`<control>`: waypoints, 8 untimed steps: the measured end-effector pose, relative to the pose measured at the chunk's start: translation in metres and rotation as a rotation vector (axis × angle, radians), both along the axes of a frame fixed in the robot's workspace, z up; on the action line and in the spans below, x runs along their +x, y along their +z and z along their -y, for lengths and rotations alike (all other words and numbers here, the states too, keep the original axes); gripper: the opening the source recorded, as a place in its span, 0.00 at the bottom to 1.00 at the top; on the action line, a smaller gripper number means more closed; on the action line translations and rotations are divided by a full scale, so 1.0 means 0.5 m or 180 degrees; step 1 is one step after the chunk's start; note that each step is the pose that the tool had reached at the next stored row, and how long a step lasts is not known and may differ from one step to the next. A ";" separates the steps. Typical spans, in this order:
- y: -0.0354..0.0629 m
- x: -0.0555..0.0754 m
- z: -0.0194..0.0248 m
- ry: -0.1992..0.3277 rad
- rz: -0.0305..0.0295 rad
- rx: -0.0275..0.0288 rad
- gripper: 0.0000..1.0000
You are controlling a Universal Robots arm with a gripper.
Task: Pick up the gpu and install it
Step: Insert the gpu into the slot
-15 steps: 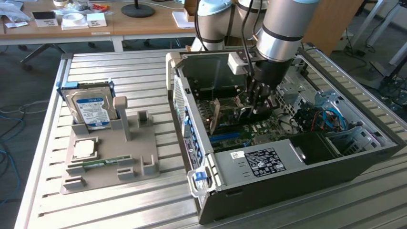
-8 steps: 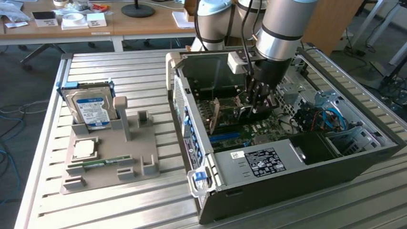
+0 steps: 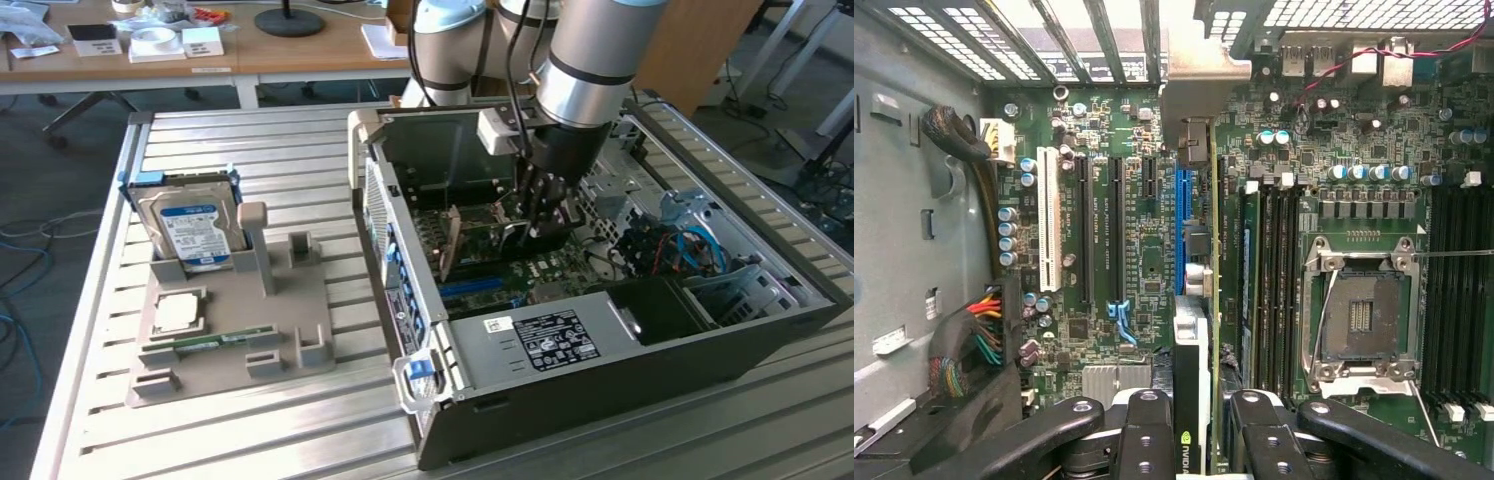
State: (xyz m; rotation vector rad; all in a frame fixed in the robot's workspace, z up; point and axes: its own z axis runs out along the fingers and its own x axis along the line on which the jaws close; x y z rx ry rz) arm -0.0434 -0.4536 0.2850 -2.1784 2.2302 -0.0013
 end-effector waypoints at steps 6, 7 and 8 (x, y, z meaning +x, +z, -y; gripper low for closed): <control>0.000 -0.006 -0.0005 0.0000 0.0001 0.0000 0.27; 0.000 -0.006 -0.0006 0.0000 0.0001 0.0000 0.27; 0.000 -0.007 -0.0006 0.0000 0.0000 0.0000 0.27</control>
